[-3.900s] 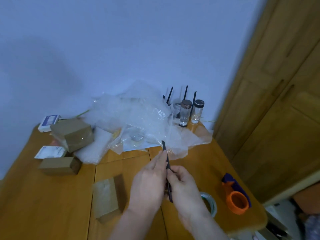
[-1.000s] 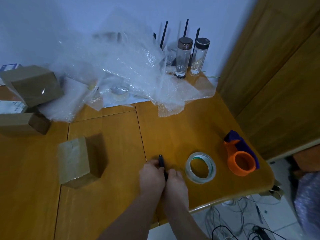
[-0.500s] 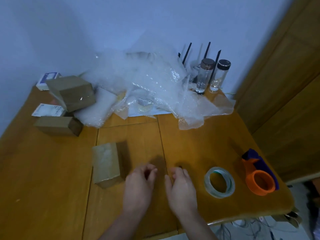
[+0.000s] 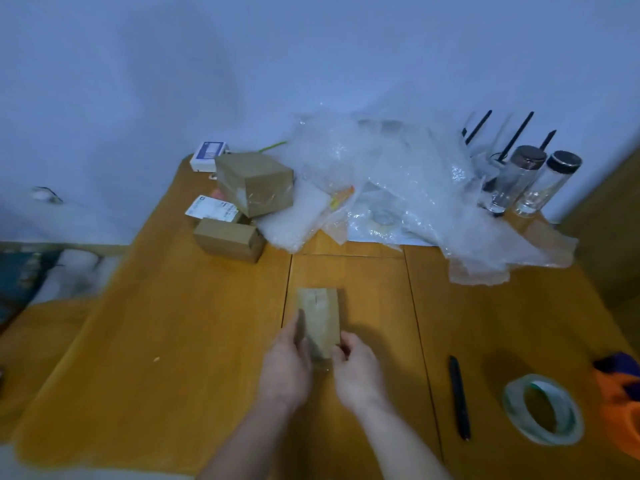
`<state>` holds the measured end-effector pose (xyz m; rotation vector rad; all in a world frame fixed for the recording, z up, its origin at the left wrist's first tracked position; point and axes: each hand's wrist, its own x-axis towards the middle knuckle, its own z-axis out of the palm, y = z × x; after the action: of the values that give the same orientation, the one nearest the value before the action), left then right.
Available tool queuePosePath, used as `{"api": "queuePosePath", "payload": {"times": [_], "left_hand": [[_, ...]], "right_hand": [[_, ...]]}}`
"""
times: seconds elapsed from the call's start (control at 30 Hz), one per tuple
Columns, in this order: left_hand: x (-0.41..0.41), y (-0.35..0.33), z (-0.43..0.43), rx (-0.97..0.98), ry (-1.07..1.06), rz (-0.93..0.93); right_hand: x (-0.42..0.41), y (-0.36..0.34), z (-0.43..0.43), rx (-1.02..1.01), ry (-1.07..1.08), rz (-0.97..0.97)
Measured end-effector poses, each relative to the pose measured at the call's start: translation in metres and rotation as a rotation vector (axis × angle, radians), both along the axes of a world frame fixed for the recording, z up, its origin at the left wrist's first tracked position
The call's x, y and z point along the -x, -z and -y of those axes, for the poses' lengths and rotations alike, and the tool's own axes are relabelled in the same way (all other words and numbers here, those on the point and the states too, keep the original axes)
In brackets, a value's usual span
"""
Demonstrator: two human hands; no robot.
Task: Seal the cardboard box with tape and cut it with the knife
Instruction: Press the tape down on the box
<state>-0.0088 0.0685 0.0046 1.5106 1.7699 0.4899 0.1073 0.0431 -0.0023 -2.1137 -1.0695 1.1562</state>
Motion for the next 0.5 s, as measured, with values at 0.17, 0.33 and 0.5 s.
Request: {"api": "queuePosePath", "payload": {"times": [0.17,0.33,0.5], "left_hand": [[0.001,0.006,0.019,0.024,-0.01,0.007],[-0.001,0.01,0.029,0.016,0.001,0.001],[-0.001,0.012,0.028,0.01,-0.001,-0.014]], "right_hand": [[0.003,0.003,0.012,0.032,0.044,0.1],[0.007,0.003,0.025,0.033,0.079,0.142],[0.008,0.0,0.023,0.031,0.088,0.149]]}}
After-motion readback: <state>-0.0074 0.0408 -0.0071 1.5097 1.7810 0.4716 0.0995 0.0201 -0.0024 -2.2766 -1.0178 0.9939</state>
